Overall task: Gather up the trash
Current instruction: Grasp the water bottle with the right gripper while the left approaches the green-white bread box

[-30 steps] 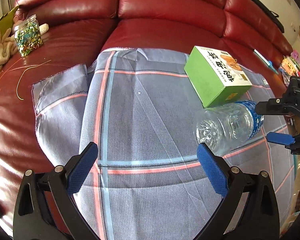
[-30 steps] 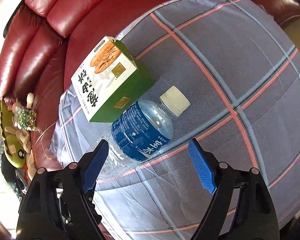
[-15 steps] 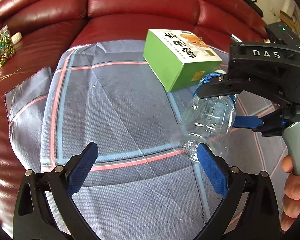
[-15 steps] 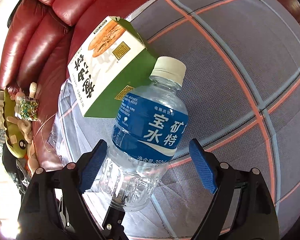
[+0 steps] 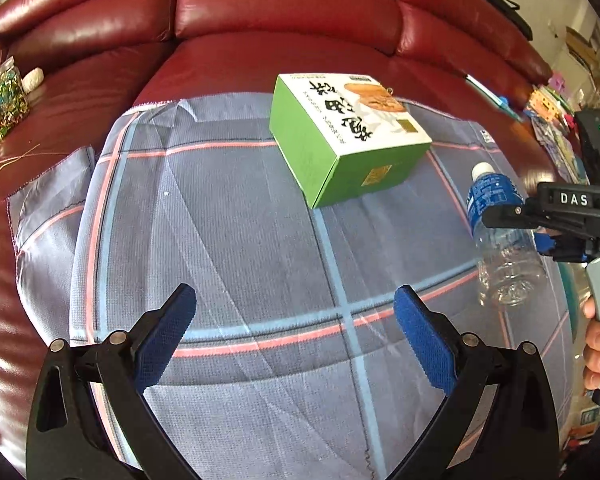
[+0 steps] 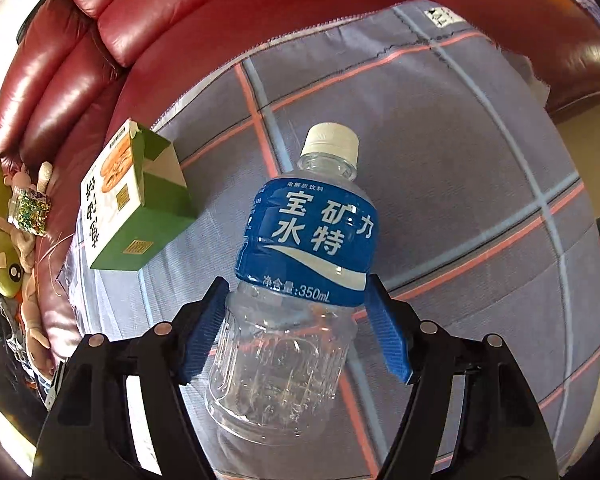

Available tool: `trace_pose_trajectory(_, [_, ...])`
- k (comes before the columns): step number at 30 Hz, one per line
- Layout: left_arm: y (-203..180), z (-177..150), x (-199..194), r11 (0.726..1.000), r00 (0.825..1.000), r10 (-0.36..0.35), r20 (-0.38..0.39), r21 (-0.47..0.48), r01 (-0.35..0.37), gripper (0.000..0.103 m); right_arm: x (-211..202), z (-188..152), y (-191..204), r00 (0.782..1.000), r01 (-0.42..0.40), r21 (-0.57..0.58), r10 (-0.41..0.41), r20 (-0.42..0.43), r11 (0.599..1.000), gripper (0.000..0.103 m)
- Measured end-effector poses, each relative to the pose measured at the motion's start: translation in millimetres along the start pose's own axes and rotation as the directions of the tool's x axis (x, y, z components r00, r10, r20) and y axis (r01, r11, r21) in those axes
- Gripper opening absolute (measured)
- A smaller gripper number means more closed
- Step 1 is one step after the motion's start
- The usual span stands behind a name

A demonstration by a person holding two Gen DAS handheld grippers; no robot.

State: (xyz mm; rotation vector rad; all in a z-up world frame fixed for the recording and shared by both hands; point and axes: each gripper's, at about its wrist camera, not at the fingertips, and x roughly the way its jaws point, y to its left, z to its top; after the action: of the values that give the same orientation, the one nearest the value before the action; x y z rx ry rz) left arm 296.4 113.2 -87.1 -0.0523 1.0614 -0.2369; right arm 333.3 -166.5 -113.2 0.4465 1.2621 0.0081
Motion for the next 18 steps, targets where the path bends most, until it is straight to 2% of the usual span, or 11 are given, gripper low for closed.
trace_pose_trajectory(4, [-19,23,3,0.999,1.000,0.002,0.010,-0.042,-0.001,0.099,-8,15,-4,0.999,-0.033,-0.028,0.034,0.018,0.999,0.066])
trace_pose_trajectory(10, [-64,55,5,0.992,0.994,0.089,0.060,-0.093,-0.083,0.099,-13,32,-18,0.997,-0.069,-0.082,0.072,0.034,0.994,0.065])
trace_pose_trajectory(13, [-84,68,17,0.978,0.981,0.178,0.071,-0.119,-0.169,0.099,-13,38,-34,0.995,-0.098,-0.082,0.100,0.024,0.992,0.065])
trace_pose_trajectory(17, [-94,85,40,0.956,0.966,0.255,0.042,-0.162,-0.245,0.099,-16,42,-60,0.990,-0.140,-0.077,0.141,0.012,0.987,0.065])
trace_pose_trajectory(18, [-98,87,44,0.947,0.957,0.289,0.042,-0.160,-0.279,0.099,-16,43,-64,0.989,-0.149,-0.078,0.150,0.011,0.986,0.066])
